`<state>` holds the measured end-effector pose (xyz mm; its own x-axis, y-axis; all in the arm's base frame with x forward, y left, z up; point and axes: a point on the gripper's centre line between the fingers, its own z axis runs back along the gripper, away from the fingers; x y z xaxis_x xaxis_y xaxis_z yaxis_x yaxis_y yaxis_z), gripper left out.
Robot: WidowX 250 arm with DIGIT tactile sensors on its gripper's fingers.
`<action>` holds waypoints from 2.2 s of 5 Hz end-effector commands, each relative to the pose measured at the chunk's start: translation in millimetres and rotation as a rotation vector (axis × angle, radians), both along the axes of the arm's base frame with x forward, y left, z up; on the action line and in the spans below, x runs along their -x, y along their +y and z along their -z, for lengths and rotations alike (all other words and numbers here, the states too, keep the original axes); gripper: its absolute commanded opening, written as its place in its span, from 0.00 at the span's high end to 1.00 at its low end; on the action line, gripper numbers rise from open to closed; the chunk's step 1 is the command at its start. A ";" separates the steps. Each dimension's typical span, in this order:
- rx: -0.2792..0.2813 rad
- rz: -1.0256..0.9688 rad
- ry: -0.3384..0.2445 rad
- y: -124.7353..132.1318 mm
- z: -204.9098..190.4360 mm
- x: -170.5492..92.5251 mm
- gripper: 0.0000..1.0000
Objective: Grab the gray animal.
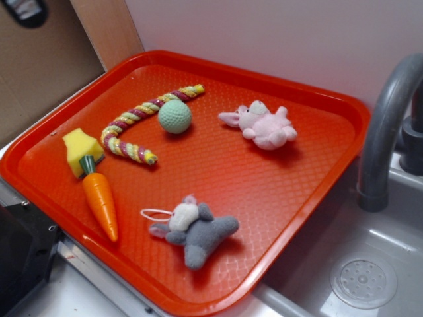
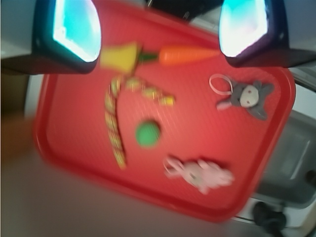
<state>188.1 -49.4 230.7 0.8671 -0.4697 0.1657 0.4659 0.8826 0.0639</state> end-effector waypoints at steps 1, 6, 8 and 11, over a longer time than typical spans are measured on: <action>-0.063 0.524 -0.015 -98.4 13.3 13.4 0.00; -0.327 0.897 0.145 -127.8 135.4 53.9 0.00; -0.292 0.893 0.176 -117.7 162.8 45.2 0.00; -0.111 1.018 0.317 -116.0 194.9 49.4 0.00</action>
<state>154.8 -171.6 30.9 0.0513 -0.9930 -0.1065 0.9892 0.0651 -0.1314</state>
